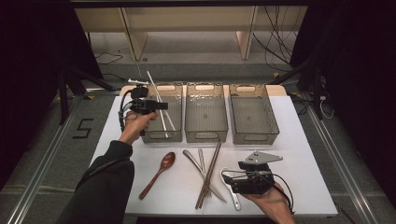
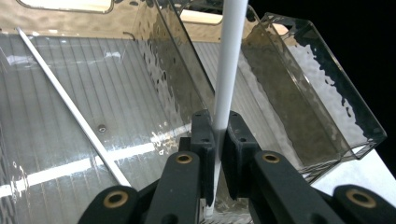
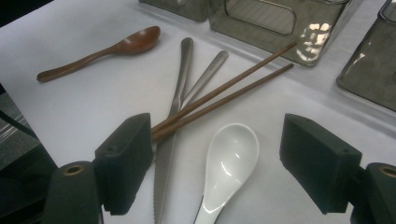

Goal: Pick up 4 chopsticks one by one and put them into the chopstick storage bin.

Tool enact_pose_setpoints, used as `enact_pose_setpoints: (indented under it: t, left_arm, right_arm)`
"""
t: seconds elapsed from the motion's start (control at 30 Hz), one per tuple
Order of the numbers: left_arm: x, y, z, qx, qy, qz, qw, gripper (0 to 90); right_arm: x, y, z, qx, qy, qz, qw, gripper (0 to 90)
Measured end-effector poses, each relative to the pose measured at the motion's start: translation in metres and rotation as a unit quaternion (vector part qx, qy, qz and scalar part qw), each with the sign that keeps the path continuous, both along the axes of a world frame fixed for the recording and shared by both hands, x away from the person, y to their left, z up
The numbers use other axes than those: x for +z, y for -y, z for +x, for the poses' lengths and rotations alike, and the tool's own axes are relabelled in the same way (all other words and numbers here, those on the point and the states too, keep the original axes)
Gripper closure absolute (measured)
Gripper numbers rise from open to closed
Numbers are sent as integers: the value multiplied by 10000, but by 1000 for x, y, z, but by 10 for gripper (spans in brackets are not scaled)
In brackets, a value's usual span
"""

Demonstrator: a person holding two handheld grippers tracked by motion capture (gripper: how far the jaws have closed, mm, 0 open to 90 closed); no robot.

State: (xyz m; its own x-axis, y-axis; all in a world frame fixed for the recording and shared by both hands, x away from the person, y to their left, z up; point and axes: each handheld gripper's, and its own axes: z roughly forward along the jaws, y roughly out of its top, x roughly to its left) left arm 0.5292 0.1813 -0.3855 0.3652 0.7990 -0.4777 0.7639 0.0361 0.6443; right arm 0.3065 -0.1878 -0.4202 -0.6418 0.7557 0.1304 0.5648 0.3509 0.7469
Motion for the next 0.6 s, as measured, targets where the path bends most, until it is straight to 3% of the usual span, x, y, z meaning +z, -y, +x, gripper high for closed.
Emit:
enact_pose_setpoints:
  t: [0.6]
  left_arm:
    - [-13, 9, 4, -46, -202, 180, 9996, 830]
  right_arm:
    - [-1, 0, -1, 17, -22, -10, 10000, 263]
